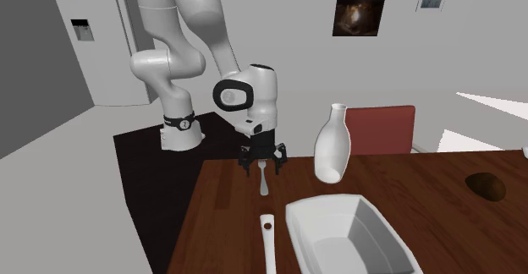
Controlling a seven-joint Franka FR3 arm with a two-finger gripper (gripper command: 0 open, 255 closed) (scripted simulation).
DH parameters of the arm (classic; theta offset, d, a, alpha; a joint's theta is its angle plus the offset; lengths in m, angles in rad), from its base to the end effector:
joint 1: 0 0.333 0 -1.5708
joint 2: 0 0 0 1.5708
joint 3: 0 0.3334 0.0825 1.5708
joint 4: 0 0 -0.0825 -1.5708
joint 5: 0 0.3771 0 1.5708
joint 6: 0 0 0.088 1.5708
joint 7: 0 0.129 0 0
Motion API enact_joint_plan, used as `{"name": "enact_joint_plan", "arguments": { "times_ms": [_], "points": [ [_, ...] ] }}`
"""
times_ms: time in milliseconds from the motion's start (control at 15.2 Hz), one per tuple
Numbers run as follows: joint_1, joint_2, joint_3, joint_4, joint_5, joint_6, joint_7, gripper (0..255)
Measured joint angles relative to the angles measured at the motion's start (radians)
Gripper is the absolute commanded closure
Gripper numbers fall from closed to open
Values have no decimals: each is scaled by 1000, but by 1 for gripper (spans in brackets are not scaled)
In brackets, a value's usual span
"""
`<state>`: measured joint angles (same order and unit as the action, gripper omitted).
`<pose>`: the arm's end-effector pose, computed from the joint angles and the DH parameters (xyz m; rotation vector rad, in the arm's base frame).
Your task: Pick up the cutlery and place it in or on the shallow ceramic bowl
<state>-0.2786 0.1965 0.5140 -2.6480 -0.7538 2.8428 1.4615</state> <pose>0.3940 0.1379 0.1886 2.9827 -0.7906 0.2130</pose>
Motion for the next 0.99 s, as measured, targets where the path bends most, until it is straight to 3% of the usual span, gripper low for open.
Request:
{"name": "enact_joint_plan", "arguments": {
  "times_ms": [66,726,990],
  "points": [
    [0,0,0,0,0,0,0,255],
    [0,0,0,0,0,0,0,255],
    [-40,-58,60,-20,123,-18,-98,255]
  ]
}}
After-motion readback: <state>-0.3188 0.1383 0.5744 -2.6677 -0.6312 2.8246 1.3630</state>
